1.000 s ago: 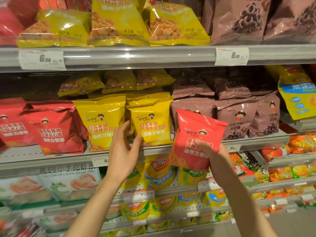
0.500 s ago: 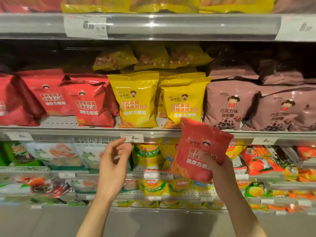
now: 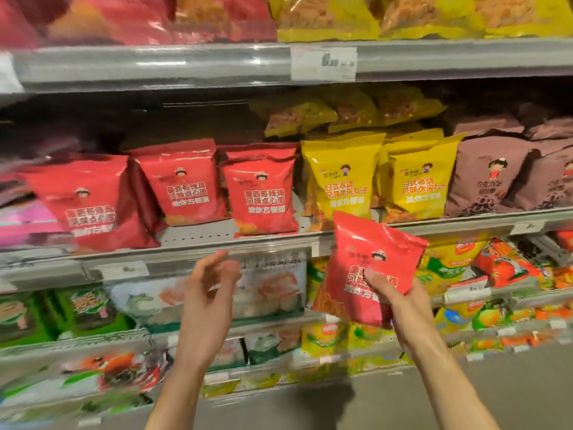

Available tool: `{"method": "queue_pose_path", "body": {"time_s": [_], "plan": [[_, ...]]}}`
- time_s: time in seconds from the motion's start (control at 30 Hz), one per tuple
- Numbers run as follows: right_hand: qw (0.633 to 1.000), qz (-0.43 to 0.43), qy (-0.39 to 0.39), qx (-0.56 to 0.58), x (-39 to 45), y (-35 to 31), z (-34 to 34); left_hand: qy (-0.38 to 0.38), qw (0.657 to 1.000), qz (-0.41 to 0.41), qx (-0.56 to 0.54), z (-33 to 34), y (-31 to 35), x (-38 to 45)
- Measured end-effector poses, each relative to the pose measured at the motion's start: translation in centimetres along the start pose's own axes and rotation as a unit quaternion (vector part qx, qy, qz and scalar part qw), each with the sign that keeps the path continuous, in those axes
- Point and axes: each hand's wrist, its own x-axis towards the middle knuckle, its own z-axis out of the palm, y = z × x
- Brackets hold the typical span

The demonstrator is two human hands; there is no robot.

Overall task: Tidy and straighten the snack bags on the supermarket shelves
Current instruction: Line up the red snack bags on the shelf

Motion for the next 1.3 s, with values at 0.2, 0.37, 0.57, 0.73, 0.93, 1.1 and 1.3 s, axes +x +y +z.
{"method": "queue_pose_path", "body": {"time_s": [0.2, 0.37, 0.57, 0.73, 0.93, 1.1, 1.3], "plan": [[0.999, -0.004, -0.032, -0.024, -2.5, -0.2, 6.8, 0.026, 1.0, 0.0, -0.016, -6.0, -1.2, 0.8], [0.998, -0.019, -0.049, -0.045, -2.2, -0.9, 9.9, 0.055, 0.997, -0.016, -0.043, -8.0, -1.7, 2.3], [0.995, -0.033, -0.084, -0.037, -1.3, -1.1, 12.7, 0.066, 0.998, 0.006, -0.01, -9.4, 0.2, 3.7], [0.995, -0.009, -0.096, -0.023, -0.5, -0.4, 15.3, 0.09, 0.996, 0.015, -0.001, -10.9, 0.2, 4.5], [0.995, -0.03, -0.088, -0.022, -0.8, -0.2, 18.4, 0.08, 0.996, 0.03, -0.001, -13.4, -0.9, 6.4], [0.996, -0.039, -0.074, -0.016, -1.3, -0.6, 21.8, 0.039, 0.998, 0.051, 0.013, -16.8, -1.0, 9.0], [0.994, -0.07, -0.076, -0.027, -1.2, -2.1, 25.9, -0.001, 0.979, 0.145, 0.141, -20.9, 0.0, 12.4]]}}
